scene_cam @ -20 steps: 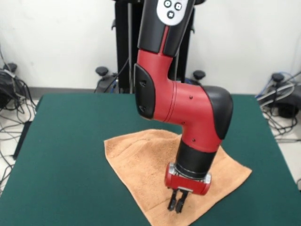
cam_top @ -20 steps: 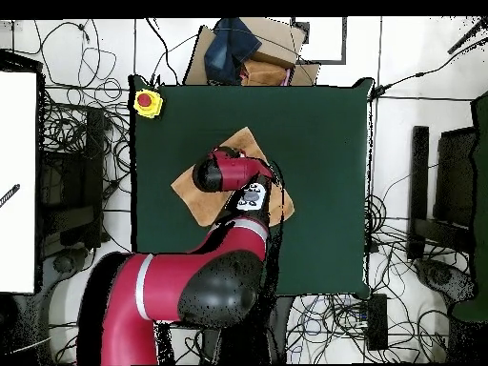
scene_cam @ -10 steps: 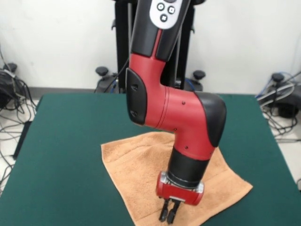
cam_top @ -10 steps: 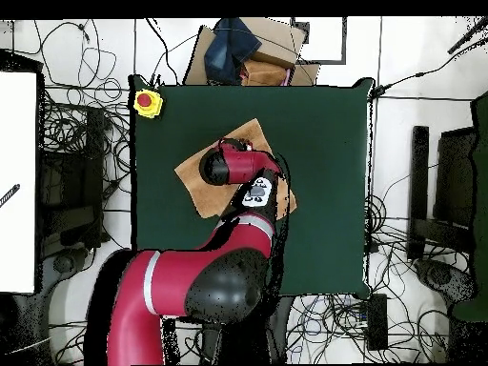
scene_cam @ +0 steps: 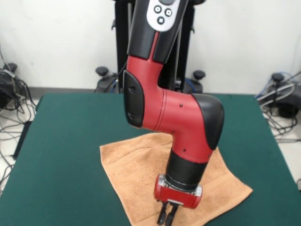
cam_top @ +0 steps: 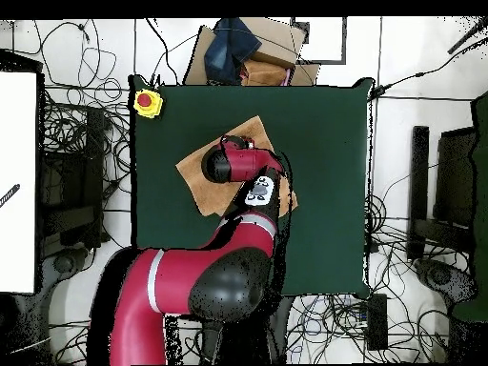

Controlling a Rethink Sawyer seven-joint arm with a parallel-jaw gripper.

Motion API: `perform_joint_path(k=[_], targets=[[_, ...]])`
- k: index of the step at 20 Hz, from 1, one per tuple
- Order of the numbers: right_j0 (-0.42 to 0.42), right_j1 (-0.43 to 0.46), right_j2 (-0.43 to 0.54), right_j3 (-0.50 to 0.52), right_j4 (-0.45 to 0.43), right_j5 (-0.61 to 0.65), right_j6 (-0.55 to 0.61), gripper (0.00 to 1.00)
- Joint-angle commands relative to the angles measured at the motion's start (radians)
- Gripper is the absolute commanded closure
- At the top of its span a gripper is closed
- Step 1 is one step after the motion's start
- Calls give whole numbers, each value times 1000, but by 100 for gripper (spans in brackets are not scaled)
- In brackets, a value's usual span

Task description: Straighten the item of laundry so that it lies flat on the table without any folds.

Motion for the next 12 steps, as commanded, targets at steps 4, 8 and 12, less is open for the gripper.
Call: perform_joint_path(k=[4,8,12], targets=[[-8,44,-20,-50,18,-8,137,100],[-16,74,-43,-112,14,-46,126,100],[-53,121,-9,-195,11,-24,93,100]])
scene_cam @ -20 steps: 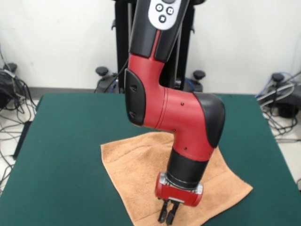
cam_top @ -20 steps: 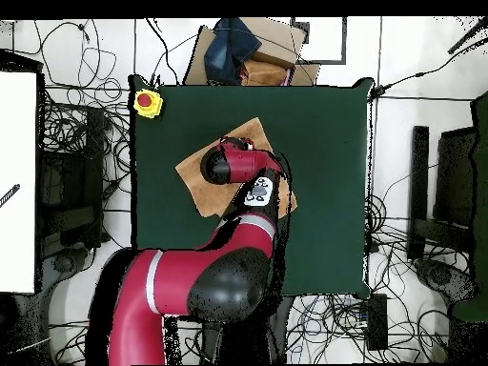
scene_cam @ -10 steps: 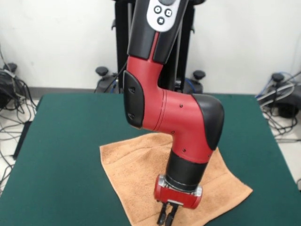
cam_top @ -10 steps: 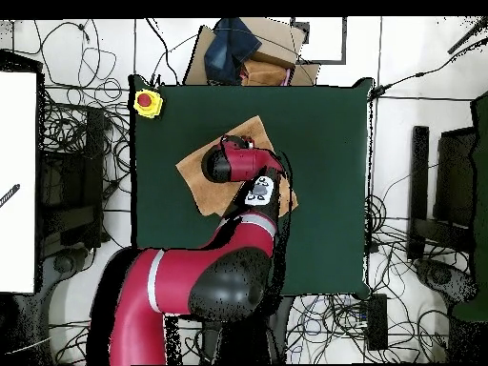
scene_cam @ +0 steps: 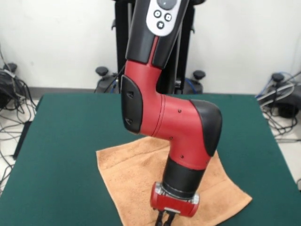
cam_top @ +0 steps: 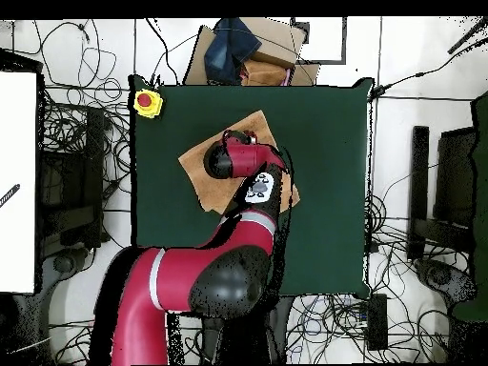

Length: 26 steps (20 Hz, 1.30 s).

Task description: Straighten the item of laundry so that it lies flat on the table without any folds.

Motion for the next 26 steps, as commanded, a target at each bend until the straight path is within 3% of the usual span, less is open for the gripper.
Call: perform_joint_path(k=[1,8,9,11,12,15,19,20,26], targets=[[-61,82,36,-138,7,-4,76,100],[-122,137,103,-302,1,147,-13,100],[-123,128,114,-271,19,209,1,100],[-115,61,149,-89,68,370,61,100],[-124,34,182,-24,65,360,55,100],[-150,45,238,-9,77,519,-23,100],[-142,55,231,1,50,491,-17,100],[-140,54,230,0,39,492,6,0],[-137,46,236,21,20,415,30,0]])
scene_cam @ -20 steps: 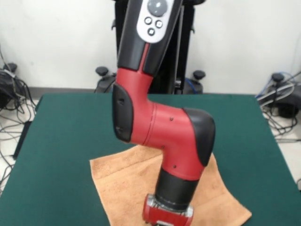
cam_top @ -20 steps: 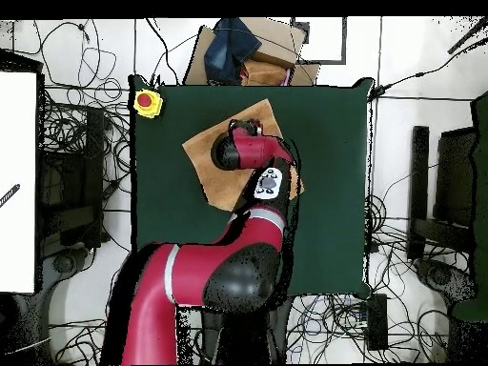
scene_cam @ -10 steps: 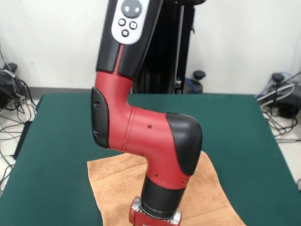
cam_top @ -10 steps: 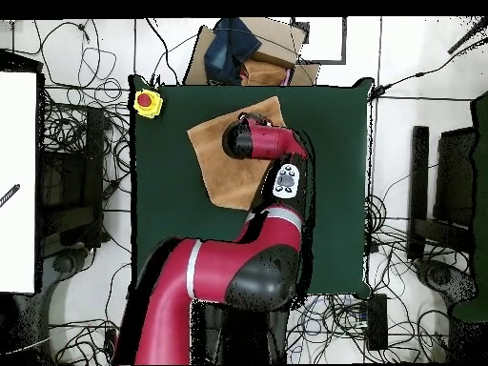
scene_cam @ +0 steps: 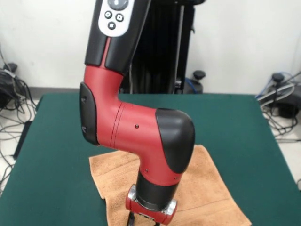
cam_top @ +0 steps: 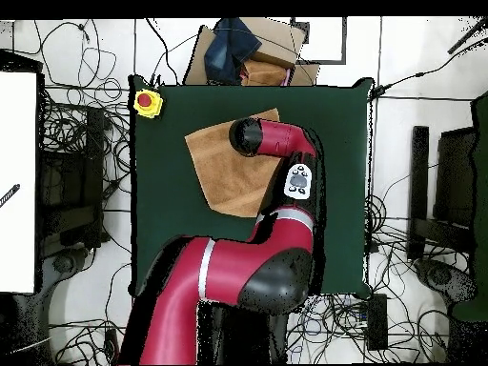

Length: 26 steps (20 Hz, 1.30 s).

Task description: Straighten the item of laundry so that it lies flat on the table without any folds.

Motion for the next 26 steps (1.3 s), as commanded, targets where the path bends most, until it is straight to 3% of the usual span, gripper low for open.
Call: perform_joint_path(k=[1,8,13,15,26], targets=[[5,36,130,202,-29,-15,43,0],[16,-23,120,298,-37,-144,113,0],[69,-265,70,504,-8,-11,131,0],[79,-323,64,535,11,78,122,0],[94,-366,95,585,55,198,166,0]])
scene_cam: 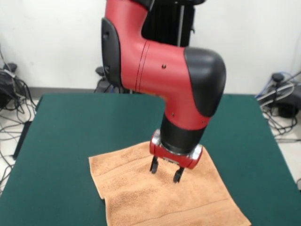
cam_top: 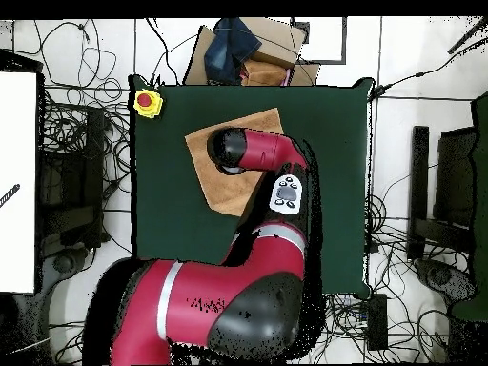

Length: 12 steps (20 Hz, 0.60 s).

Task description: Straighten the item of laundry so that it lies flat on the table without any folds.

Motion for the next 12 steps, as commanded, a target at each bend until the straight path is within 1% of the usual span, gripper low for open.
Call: perform_joint_path(k=[1,5,7,9,12], targets=[[20,-47,83,174,42,125,159,0],[25,-28,77,170,21,156,138,0],[25,-14,74,177,-5,134,111,0],[20,-5,81,204,-27,70,91,0],[23,7,83,245,-42,-26,106,0]])
